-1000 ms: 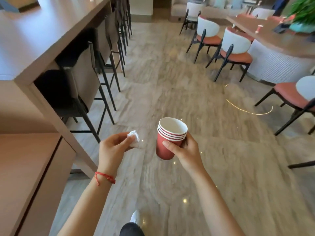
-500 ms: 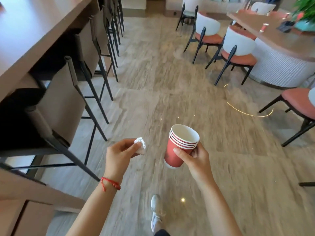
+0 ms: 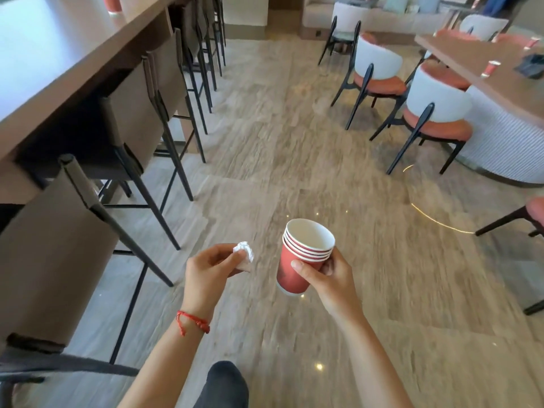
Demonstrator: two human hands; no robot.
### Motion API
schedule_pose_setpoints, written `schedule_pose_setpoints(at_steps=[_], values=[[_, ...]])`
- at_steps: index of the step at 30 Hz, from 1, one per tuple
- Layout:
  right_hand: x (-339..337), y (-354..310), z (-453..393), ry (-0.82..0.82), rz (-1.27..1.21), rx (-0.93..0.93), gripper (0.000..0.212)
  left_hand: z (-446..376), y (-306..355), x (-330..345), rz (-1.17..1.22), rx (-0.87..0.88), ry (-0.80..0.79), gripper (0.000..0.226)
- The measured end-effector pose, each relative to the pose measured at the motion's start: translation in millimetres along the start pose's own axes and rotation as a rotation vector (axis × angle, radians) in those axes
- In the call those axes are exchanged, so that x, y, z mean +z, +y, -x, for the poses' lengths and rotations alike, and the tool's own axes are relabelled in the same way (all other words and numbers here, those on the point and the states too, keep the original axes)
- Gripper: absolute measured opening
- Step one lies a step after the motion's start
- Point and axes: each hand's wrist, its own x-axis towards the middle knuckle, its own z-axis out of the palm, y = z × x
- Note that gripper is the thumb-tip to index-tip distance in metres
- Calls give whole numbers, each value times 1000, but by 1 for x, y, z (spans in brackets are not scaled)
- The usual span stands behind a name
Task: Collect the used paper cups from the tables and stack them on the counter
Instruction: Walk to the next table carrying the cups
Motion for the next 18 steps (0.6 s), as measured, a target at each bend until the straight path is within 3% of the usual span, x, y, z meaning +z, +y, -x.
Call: schedule_pose_setpoints(at_steps=[18], values=[[43,-8,-343,8,-2,-5,47,-343,51,70,-43,-14,-2,8]])
